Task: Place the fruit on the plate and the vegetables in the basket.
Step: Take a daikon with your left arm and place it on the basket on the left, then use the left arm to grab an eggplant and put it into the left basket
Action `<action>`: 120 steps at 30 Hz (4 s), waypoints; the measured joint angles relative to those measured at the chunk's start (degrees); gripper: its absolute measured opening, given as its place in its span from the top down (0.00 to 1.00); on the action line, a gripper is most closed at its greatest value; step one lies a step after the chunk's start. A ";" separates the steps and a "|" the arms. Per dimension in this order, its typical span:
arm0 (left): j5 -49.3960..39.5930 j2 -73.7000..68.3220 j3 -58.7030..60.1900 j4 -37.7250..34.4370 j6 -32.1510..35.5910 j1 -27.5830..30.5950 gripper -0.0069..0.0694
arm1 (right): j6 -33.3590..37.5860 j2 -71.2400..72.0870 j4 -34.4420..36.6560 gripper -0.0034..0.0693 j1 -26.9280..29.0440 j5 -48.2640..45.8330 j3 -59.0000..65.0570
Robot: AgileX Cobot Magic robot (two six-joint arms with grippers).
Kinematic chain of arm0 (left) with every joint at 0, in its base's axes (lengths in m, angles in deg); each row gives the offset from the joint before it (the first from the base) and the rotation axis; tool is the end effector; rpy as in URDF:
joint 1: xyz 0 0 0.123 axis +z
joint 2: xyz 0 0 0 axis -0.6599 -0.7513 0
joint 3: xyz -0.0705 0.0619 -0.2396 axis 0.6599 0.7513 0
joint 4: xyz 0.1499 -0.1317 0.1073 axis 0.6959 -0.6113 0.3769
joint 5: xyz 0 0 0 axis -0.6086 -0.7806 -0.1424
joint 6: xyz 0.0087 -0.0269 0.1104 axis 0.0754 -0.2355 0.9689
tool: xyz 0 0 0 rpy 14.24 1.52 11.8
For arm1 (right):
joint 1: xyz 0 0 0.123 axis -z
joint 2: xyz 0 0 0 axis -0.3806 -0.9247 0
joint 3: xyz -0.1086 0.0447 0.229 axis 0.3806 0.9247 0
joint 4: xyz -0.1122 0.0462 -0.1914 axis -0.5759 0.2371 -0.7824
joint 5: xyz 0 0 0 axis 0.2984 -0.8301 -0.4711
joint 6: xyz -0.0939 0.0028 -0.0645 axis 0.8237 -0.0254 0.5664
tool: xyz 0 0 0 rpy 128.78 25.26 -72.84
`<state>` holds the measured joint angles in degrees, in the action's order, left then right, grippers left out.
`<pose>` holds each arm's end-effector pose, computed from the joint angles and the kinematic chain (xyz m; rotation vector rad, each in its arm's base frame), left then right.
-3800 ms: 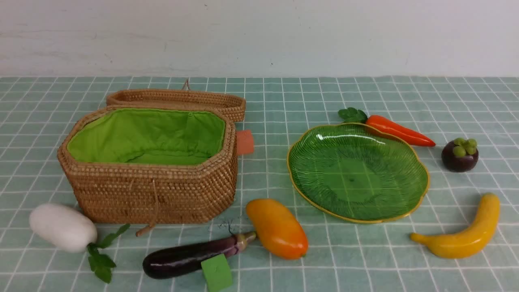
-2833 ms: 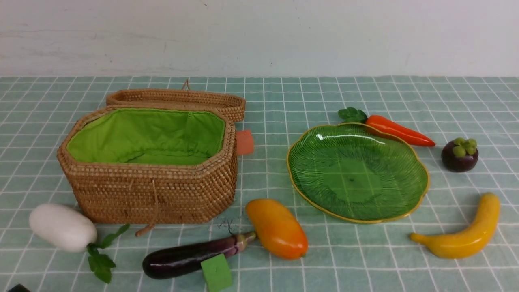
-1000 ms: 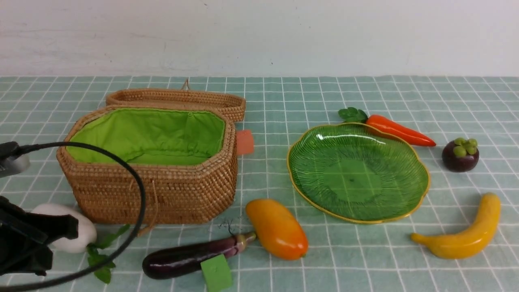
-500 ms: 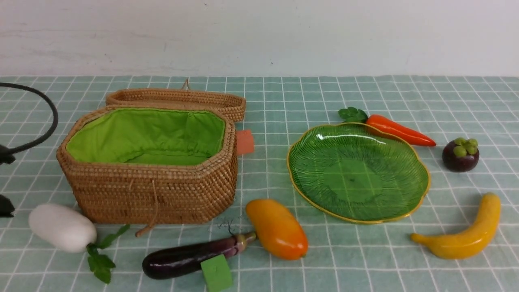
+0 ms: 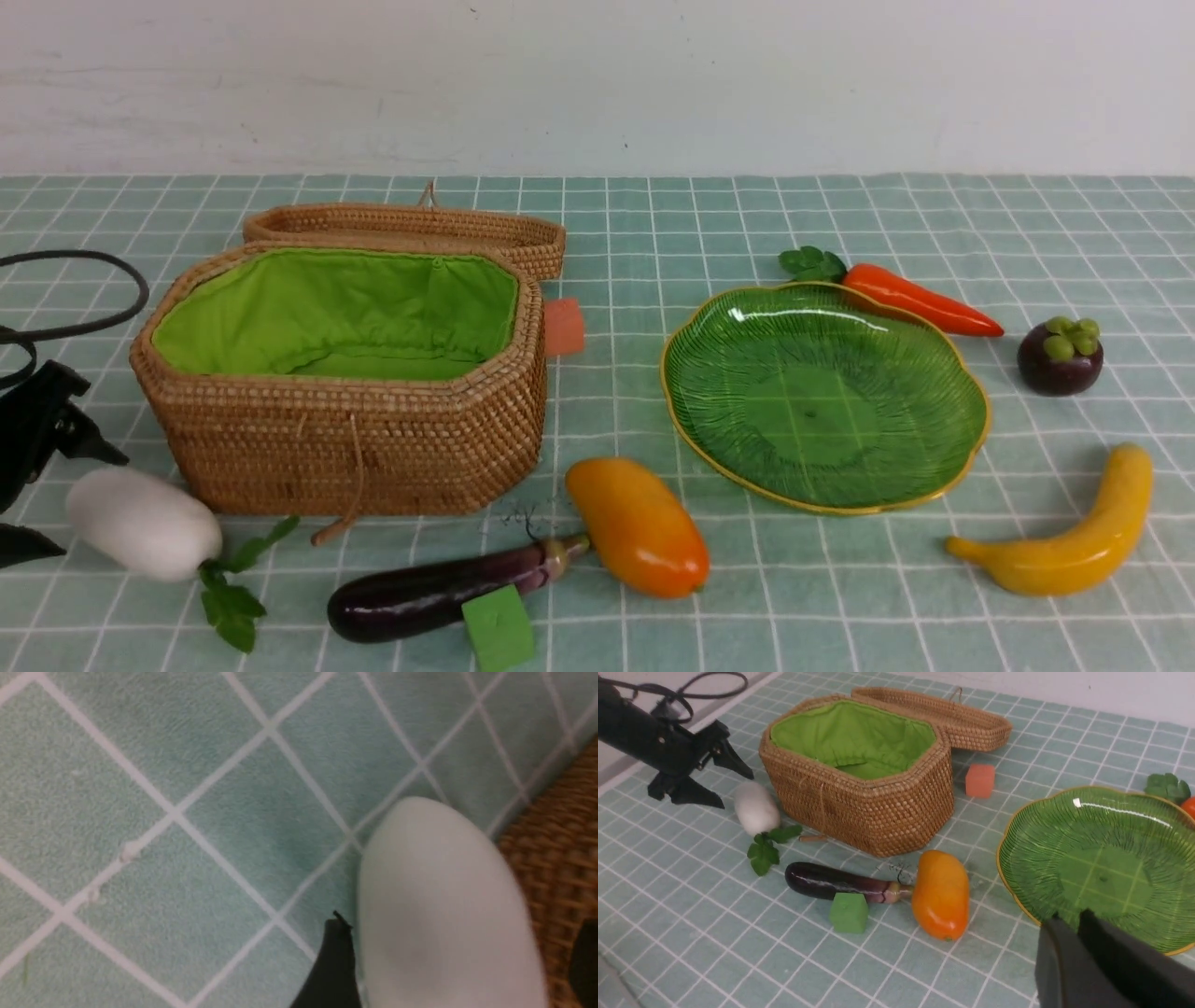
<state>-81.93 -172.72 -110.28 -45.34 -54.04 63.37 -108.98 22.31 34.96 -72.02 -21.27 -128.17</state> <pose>0.2911 0.0858 0.1483 -1.2730 2.3358 -0.4482 0.0854 0.0706 0.3568 -0.5203 1.9018 0.5525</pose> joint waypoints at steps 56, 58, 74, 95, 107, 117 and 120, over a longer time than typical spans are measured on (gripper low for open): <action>-2.14 -4.83 -30.69 56.28 42.12 -40.70 0.27 | 10.72 0.00 7.99 0.82 0.00 -8.24 -4.86; -1.35 -4.83 -30.86 56.28 41.92 -40.70 0.27 | 10.72 0.00 8.10 0.82 0.00 -7.83 -4.86; -10.74 3.14 -30.90 43.45 36.44 -41.04 0.11 | 10.72 0.00 8.42 0.80 0.00 -8.76 -4.86; -27.29 6.05 -10.04 42.11 24.43 -53.21 0.37 | 10.81 0.00 8.38 0.78 -0.06 -9.44 -4.86; -19.06 -3.01 -9.83 45.17 32.40 -52.33 0.25 | 12.05 0.00 8.60 0.78 -0.06 -9.44 -4.86; -17.87 -6.95 -9.83 46.08 30.83 -52.33 0.38 | 12.05 0.00 9.50 0.78 -0.06 -9.44 -4.86; -18.19 -6.95 -10.08 46.45 29.88 -52.33 0.38 | 12.05 0.00 9.64 0.78 -0.06 -9.44 -4.86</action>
<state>-100.12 -179.67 -120.36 1.11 -24.16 11.04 -96.94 22.31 44.61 -72.08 -30.71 -133.03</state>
